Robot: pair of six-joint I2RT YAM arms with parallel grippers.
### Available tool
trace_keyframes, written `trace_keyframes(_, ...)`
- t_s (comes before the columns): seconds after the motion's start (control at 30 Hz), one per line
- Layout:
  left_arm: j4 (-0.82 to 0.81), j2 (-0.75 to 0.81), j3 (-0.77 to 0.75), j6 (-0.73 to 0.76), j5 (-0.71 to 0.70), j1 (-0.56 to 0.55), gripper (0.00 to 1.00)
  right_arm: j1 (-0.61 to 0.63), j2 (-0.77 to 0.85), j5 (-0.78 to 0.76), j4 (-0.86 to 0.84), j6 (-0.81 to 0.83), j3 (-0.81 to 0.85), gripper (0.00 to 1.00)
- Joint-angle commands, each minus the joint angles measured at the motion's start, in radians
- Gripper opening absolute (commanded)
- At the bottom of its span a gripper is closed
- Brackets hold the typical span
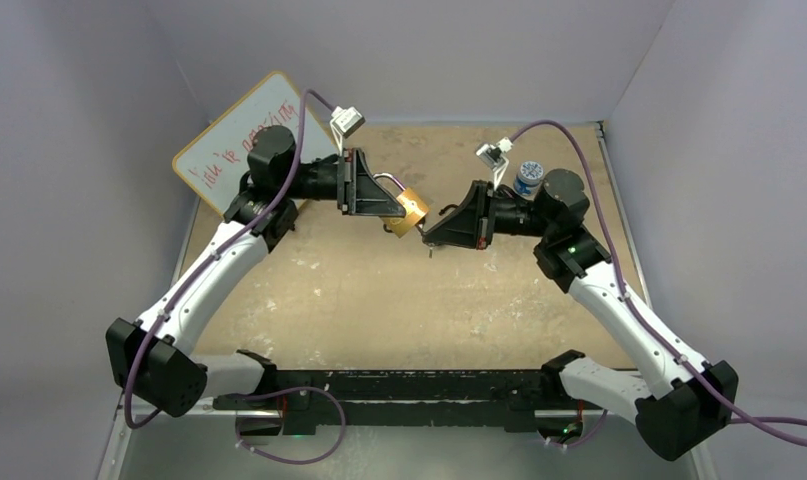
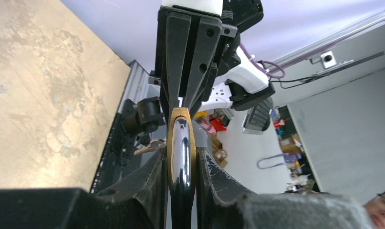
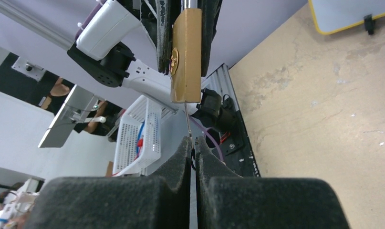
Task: Unlock with the key
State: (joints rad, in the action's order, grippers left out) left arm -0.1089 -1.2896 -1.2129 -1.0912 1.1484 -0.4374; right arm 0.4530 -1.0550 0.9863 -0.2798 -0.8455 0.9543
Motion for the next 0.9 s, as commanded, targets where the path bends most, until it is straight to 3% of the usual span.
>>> trace_keyframes(0.0, 0.073, 0.07, -0.019, 0.151, 0.019, -0.012, 0.0, 0.0, -0.024, -0.04, 0.032, -0.024, 0.086, 0.0)
trace_keyframes(0.17, 0.172, 0.066, -0.017, 0.221, 0.004, -0.012, 0.0, 0.0, -0.046, -0.097, 0.2, 0.051, 0.149, 0.0)
trace_keyframes(0.27, 0.154, 0.066, -0.007, 0.199, -0.002, -0.012, 0.0, 0.0, -0.05, -0.11, 0.206, 0.081, 0.153, 0.0)
trace_keyframes(0.43, 0.096, 0.07, 0.01, 0.141, -0.013, -0.014, 0.0, 0.001, -0.069, -0.149, 0.087, 0.05, 0.104, 0.0)
trace_keyframes(0.6, -0.048, 0.07, 0.042, 0.028, 0.001, -0.015, 0.0, 0.003, -0.081, -0.21, -0.144, 0.014, 0.011, 0.0)
trace_keyframes(0.7, -0.052, 0.067, 0.045, 0.028, 0.007, -0.015, 0.0, 0.004, -0.099, -0.206, -0.238, -0.02, 0.022, 0.0)
trace_keyframes(0.87, -0.031, 0.073, 0.052, 0.06, 0.011, -0.016, 0.0, 0.005, -0.119, -0.206, -0.252, -0.061, 0.063, 0.0)
